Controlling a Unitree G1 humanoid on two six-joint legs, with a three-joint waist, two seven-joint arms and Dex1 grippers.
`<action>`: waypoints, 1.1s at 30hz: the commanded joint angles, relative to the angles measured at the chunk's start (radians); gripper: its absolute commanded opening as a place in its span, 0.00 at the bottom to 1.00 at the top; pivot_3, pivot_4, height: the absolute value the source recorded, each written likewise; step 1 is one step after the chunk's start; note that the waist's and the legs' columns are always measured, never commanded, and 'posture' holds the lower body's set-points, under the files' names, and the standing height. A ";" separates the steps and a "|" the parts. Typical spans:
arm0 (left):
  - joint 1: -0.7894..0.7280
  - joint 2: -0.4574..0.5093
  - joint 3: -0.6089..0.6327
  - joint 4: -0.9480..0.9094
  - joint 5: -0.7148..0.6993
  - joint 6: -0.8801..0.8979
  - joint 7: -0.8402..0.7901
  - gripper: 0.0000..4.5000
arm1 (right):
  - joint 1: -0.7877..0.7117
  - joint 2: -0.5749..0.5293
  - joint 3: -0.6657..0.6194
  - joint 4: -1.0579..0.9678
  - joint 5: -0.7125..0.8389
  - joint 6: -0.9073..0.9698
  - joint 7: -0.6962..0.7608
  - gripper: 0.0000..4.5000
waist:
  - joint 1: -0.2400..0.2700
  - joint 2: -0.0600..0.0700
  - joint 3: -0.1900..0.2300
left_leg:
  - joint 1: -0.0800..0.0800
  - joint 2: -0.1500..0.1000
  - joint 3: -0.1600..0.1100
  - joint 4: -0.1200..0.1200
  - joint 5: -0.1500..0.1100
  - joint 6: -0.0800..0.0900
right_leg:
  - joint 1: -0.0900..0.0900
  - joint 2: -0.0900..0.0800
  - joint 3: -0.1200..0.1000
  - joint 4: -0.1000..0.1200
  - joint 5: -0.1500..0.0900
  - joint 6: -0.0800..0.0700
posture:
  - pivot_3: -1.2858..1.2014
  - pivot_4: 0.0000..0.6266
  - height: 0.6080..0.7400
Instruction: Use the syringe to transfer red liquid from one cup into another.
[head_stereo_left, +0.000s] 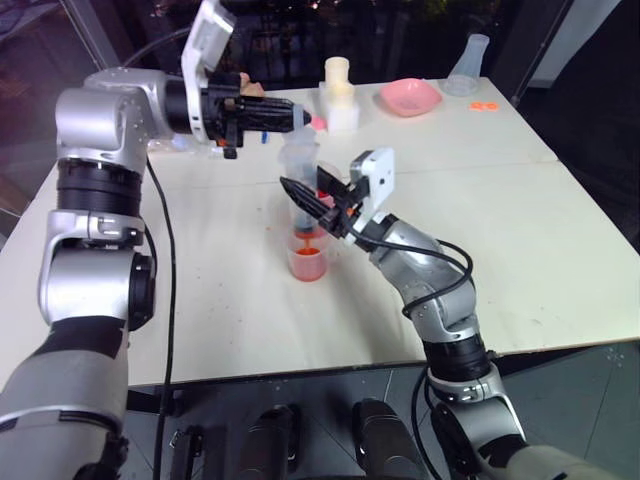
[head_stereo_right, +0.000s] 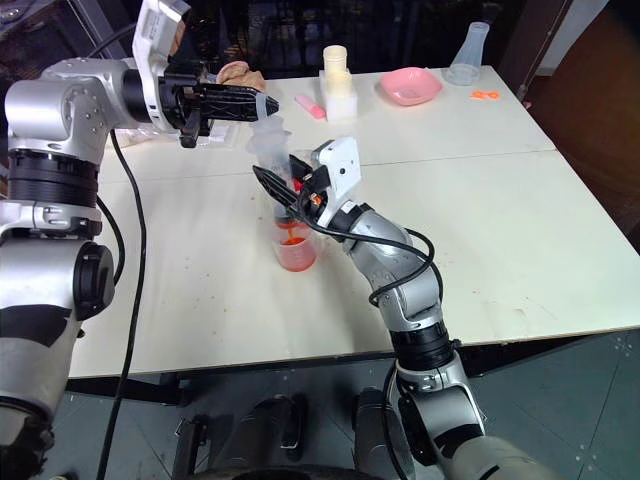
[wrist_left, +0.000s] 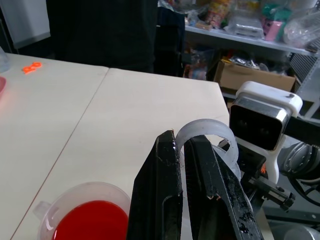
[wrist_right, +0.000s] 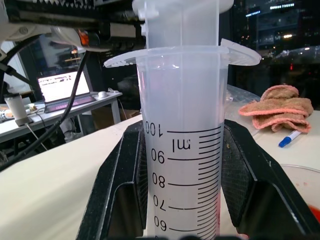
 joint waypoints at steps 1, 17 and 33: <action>0.013 -0.014 -0.029 -0.028 -0.018 0.006 -0.034 0.01 | -0.065 0.030 -0.031 -0.080 0.041 -0.017 -0.022 0.30 | 0.000 0.000 0.000 | 0.000 0.000 0.000 0.000 0.000 0.000 | 0.000 0.000 0.000 0.000 0.000 0.000 | 0.52 0.24 1.00; 0.044 -0.003 -0.036 -0.068 -0.023 0.031 -0.032 0.01 | -0.070 0.028 -0.043 -0.080 0.048 -0.004 -0.034 0.30 | -0.001 0.000 0.000 | 0.000 0.000 0.000 0.000 0.000 0.000 | 0.000 0.000 0.000 0.000 0.000 0.000 | 0.52 0.24 1.00; 0.047 0.042 0.011 -0.024 -0.017 0.001 0.050 0.48 | -0.053 0.017 -0.047 -0.106 0.061 0.019 -0.038 0.30 | -0.001 0.000 0.000 | 0.000 0.000 0.000 0.000 0.000 0.000 | 0.000 0.000 0.000 0.000 0.000 0.000 | 0.52 0.24 1.00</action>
